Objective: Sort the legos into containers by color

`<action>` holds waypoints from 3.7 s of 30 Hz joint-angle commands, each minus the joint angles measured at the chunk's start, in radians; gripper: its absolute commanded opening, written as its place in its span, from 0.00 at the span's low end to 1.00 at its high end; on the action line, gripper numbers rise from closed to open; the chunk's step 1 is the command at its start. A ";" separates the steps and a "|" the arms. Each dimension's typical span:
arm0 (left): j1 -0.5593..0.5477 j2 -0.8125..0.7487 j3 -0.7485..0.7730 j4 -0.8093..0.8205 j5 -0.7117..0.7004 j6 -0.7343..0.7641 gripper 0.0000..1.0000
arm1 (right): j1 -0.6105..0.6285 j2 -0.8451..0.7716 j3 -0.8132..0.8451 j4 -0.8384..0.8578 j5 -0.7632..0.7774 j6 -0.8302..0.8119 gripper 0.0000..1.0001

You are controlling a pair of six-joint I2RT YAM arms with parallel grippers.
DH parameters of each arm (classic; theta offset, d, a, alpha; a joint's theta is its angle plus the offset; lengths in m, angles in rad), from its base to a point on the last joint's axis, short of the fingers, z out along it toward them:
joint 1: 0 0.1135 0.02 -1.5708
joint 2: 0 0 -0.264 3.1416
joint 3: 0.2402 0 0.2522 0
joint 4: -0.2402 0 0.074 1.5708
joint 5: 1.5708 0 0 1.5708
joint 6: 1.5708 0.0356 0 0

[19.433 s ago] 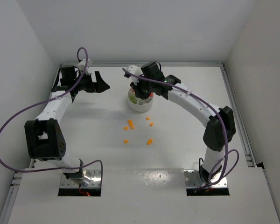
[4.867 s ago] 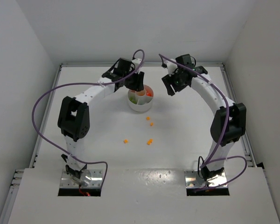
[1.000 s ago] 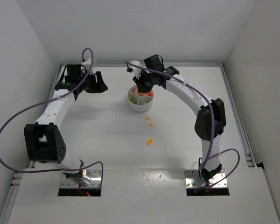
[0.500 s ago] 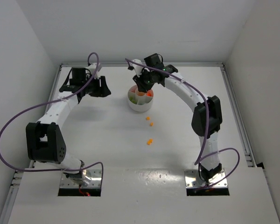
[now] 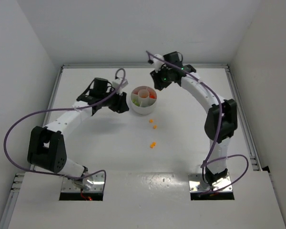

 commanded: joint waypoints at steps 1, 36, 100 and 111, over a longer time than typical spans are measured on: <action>-0.172 -0.048 -0.025 0.049 -0.042 0.063 0.47 | -0.142 -0.166 -0.084 0.071 0.071 0.088 0.40; -0.530 0.572 0.314 0.057 -0.497 0.039 0.49 | -0.363 -0.323 -0.280 0.008 -0.015 0.107 0.40; -0.262 0.492 0.638 -0.061 -0.332 -0.012 0.22 | -0.330 -0.263 -0.356 -0.131 -0.276 -0.018 0.69; -0.233 0.503 0.638 -0.061 -0.321 -0.041 0.42 | -0.239 -0.283 -0.423 -0.147 -0.198 -0.081 0.60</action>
